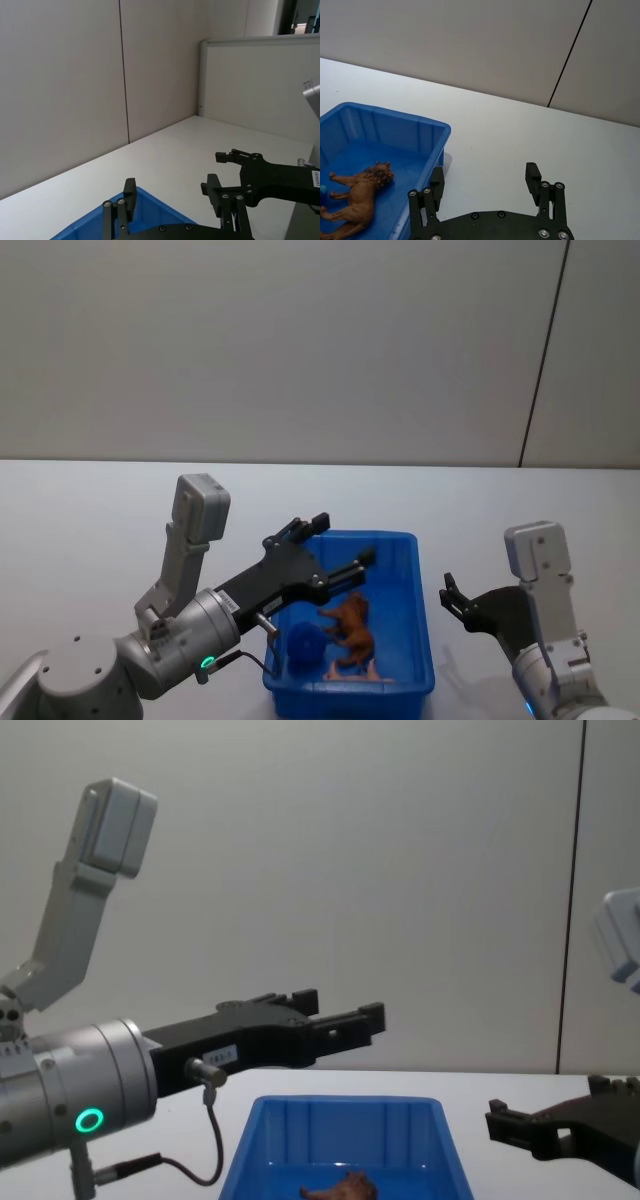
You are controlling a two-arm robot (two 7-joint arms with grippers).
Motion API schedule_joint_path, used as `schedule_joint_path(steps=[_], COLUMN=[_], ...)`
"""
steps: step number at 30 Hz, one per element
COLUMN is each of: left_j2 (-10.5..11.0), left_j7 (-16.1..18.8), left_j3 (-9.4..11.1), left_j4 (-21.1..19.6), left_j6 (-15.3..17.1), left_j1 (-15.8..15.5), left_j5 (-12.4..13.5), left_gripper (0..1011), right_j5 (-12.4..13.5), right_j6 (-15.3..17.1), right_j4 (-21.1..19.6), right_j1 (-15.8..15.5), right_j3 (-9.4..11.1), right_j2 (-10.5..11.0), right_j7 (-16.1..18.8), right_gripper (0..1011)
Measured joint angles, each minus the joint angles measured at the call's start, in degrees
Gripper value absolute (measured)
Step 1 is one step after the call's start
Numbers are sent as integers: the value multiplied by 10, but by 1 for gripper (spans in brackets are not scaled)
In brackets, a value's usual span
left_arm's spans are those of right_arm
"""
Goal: Pick up the two dolls from the table and place them into the box.
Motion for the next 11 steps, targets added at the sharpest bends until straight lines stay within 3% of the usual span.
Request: schedule_joint_path(steps=[6,11], left_j2=[-4,-6], left_j7=[-16,-26], left_j3=[2,3], left_j4=[5,7], left_j6=[-5,-8], left_j1=[-4,-7], left_j5=[-6,-9], left_gripper=[1002,1003], right_j5=[0,0], right_j6=[0,0], right_j4=[0,0], right_j1=[0,0], right_j3=[0,0], right_j2=[0,0], right_j7=[0,0], right_gripper=[1001,1001])
